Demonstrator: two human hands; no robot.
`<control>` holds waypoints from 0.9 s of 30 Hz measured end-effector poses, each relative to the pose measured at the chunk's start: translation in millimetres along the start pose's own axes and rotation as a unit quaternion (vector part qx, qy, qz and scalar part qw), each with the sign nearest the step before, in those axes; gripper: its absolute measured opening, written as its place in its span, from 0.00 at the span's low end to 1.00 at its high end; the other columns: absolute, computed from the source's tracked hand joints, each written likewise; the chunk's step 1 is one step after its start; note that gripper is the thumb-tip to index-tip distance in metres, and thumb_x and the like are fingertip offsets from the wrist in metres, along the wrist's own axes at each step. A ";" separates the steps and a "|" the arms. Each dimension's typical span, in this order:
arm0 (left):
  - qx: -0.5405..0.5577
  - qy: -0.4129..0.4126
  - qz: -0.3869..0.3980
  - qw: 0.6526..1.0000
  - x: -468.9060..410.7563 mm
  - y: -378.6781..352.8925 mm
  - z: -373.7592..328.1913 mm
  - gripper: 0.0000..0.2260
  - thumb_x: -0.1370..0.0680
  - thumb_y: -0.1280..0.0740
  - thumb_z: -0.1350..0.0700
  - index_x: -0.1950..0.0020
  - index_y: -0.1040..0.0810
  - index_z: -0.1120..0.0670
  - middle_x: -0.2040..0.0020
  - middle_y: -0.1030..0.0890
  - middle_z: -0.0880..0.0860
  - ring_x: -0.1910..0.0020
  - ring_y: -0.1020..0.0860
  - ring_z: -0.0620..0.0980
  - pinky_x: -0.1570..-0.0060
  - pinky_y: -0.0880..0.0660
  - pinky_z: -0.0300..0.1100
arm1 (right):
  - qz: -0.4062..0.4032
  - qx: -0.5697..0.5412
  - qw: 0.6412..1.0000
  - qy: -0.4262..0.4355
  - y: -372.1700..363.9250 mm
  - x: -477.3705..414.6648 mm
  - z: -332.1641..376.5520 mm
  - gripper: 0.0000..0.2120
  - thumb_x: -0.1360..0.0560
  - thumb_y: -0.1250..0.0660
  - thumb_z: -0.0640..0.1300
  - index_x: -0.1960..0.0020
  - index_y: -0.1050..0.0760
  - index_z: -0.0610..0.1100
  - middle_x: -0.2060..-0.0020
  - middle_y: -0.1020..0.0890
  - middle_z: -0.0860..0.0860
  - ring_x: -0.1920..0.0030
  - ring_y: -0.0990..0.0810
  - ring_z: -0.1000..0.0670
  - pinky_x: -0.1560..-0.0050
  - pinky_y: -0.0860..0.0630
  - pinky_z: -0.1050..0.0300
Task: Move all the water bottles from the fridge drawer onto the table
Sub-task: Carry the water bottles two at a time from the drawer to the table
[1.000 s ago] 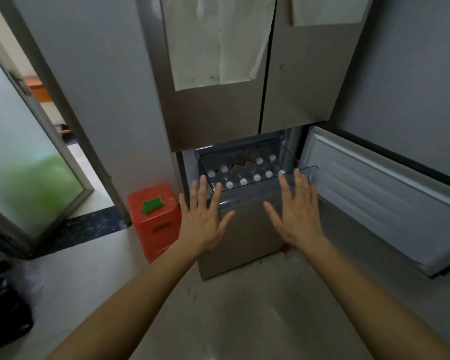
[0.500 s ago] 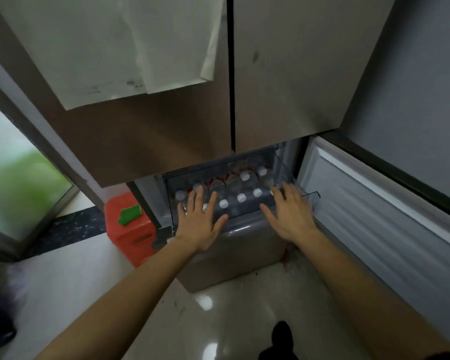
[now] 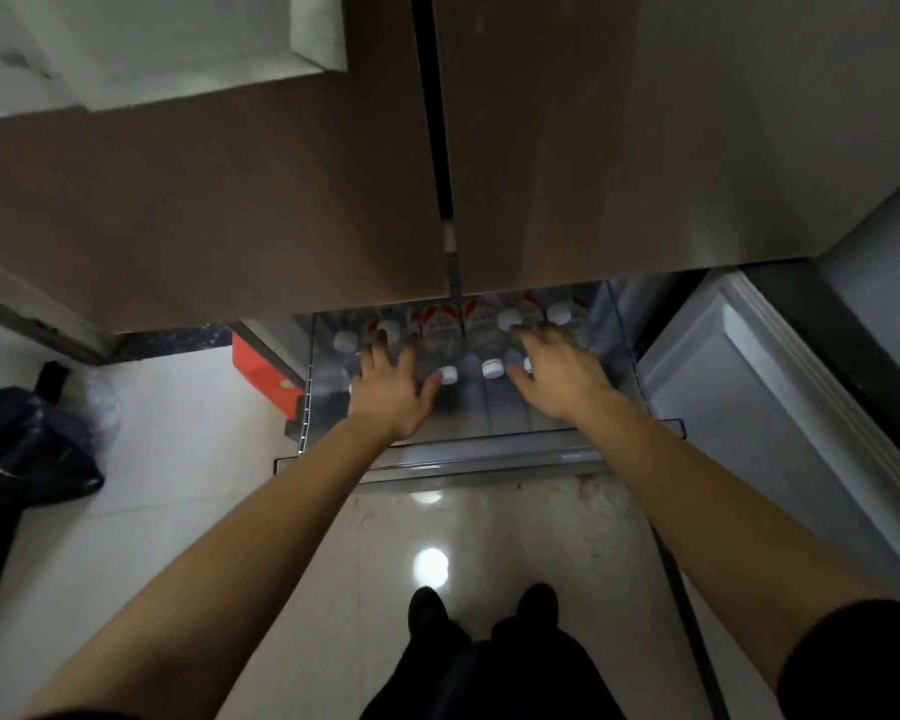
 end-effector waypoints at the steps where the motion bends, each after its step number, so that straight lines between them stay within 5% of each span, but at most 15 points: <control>1: 0.001 0.005 0.005 1.000 -9.4 -0.7 2.6 0.31 0.19 0.46 0.36 0.19 0.50 0.46 0.20 0.52 0.63 0.23 0.46 0.68 0.30 0.37 0.64 | 0.004 0.001 1.000 0.005 -2.0 -7.3 1.8 0.29 0.19 0.38 0.56 0.22 0.40 0.48 0.27 0.33 0.41 0.31 0.29 0.37 0.39 0.24 0.43; 10: 0.001 0.015 0.048 0.999 -61.2 -12.8 16.7 0.31 0.18 0.42 0.42 0.19 0.50 0.49 0.20 0.49 0.63 0.22 0.49 0.65 0.30 0.34 0.58 | 0.046 0.038 0.998 -0.006 -23.5 -64.0 7.3 0.34 0.20 0.38 0.55 0.19 0.49 0.55 0.26 0.36 0.38 0.31 0.31 0.34 0.40 0.25 0.42; 16: -0.055 -0.019 0.059 0.997 -41.4 -10.1 5.5 0.24 0.19 0.39 0.46 0.24 0.37 0.51 0.29 0.34 0.67 0.35 0.29 0.68 0.44 0.25 0.55 | 0.009 0.005 1.000 -0.013 -28.7 -49.5 13.8 0.22 0.22 0.35 0.49 0.29 0.30 0.48 0.40 0.21 0.39 0.44 0.22 0.37 0.49 0.25 0.50; 27: 0.024 -0.057 0.114 0.992 -22.9 -23.2 -17.6 0.22 0.18 0.39 0.48 0.25 0.36 0.48 0.33 0.27 0.64 0.39 0.25 0.66 0.43 0.25 0.54 | 0.038 -0.051 0.997 -0.030 -28.4 -28.3 12.3 0.16 0.23 0.33 0.42 0.36 0.24 0.51 0.42 0.20 0.42 0.44 0.20 0.39 0.45 0.22 0.47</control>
Point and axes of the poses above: each hand's wrist, its own x-axis away from the middle knuckle, its own y-axis out of the back of the hand, z = x × y, the point moved 8 cm from there along -x, towards the middle knuckle
